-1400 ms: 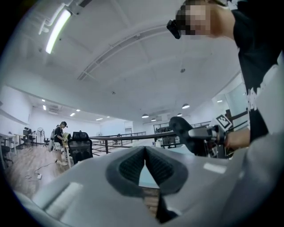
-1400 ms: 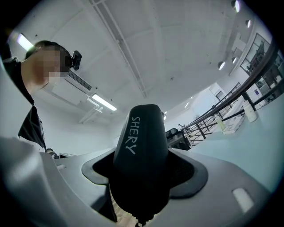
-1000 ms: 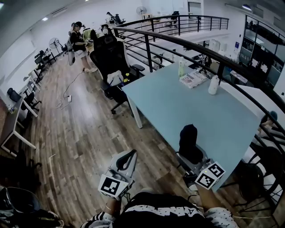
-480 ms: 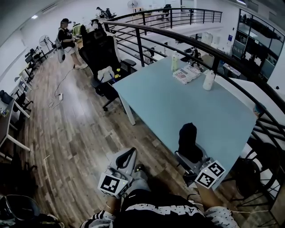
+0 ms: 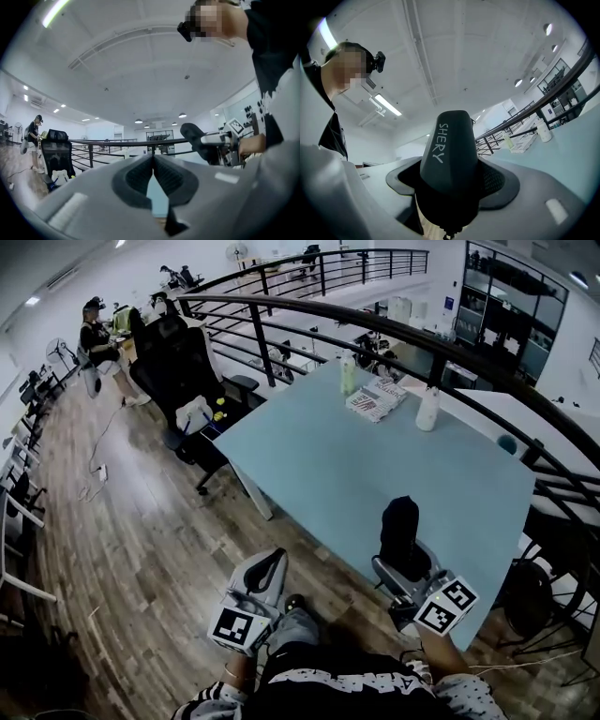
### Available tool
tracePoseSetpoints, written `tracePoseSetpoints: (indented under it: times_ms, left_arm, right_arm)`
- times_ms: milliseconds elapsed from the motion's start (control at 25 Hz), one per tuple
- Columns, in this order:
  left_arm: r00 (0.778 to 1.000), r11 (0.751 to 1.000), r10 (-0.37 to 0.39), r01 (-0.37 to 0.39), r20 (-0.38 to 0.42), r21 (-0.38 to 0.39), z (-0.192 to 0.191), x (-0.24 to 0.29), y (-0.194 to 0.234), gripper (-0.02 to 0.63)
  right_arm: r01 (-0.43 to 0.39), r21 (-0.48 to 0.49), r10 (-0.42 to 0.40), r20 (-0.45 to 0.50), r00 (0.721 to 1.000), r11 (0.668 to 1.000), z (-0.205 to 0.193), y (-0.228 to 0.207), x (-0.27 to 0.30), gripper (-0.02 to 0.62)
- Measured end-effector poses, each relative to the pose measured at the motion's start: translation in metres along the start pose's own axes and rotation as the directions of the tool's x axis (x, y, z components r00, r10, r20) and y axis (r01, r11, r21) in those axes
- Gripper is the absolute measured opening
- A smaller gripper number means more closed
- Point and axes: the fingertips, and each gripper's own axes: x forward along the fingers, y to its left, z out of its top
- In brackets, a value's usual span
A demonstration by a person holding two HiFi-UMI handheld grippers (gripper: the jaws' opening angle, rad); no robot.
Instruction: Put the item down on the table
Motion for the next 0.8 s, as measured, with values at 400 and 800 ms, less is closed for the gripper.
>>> tracePoseSetpoints:
  times_ms: [400,800]
  left_arm:
    - [0.995,0.995,-0.095,0.095,0.008,0.007,0.005,0.045,0.075,0.0]
    - [0.99,0.99,-0.14,0.14,0.018,0.013,0.005,0.071,0.138,0.0]
  right_arm:
    - [0.092,0.002,-0.092,0.027,0.995,0.996,0.006,-0.014,0.073,0.354]
    - [0.165,-0.021,-0.164,0.037,0.986,0.986,0.014,-0.019,0.125,0.354]
